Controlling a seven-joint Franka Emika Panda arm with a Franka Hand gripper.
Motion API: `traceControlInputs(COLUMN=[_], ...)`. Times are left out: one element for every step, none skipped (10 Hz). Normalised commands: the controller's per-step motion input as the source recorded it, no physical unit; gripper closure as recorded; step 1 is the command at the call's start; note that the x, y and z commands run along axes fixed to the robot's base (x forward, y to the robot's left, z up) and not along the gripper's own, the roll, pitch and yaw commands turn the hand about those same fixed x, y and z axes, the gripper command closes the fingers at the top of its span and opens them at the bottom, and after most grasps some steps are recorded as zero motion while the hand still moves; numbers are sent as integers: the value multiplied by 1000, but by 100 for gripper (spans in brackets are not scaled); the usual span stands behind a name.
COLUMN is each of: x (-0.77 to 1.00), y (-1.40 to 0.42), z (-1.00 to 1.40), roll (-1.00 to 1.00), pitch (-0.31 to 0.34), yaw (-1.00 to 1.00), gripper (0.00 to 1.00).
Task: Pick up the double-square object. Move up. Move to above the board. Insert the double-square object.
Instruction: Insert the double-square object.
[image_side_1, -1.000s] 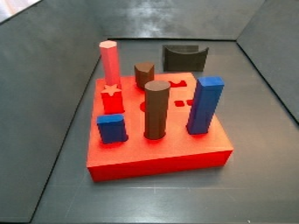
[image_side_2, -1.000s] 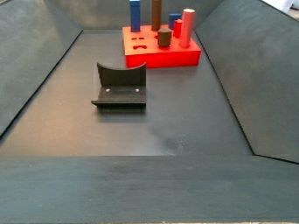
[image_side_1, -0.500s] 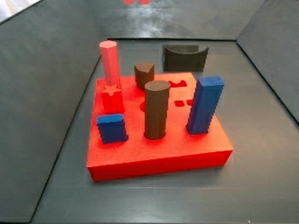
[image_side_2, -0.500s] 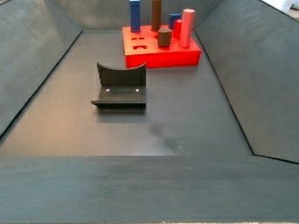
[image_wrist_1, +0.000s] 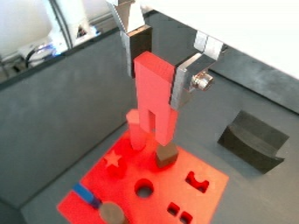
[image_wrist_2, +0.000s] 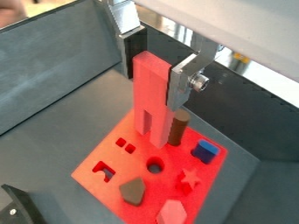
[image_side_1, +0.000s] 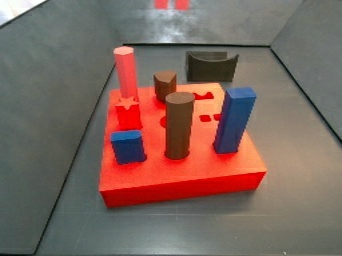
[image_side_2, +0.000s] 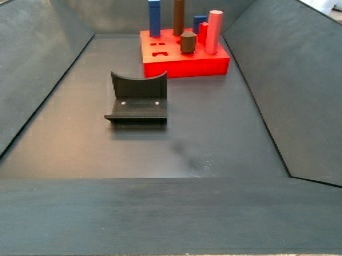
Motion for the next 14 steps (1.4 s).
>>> traceControlInputs(x=[703, 751, 846, 886, 900, 926, 1000, 991, 977, 777, 394, 23, 0, -49], y=[-140, -114, -91, -17, 0, 0, 14, 57, 137, 123, 0, 0, -14, -11], z=[-394, -417, -400, -389, -389, -383, -369, -420, -486, -749, -777, 0, -100, -686], roll=[-126, -123, -106, -103, -111, -111, -93, -63, -54, 0, 44, 0, 0, 163], pitch=[-9, 0, 0, 0, 0, 0, 0, 0, 0, -9, -113, 0, -7, -60], yaw=[469, 457, 349, 331, 317, 289, 237, 237, 217, 157, 0, 0, 0, 0], gripper=[100, 100, 100, 100, 100, 100, 100, 100, 100, 100, 100, 100, 100, 100])
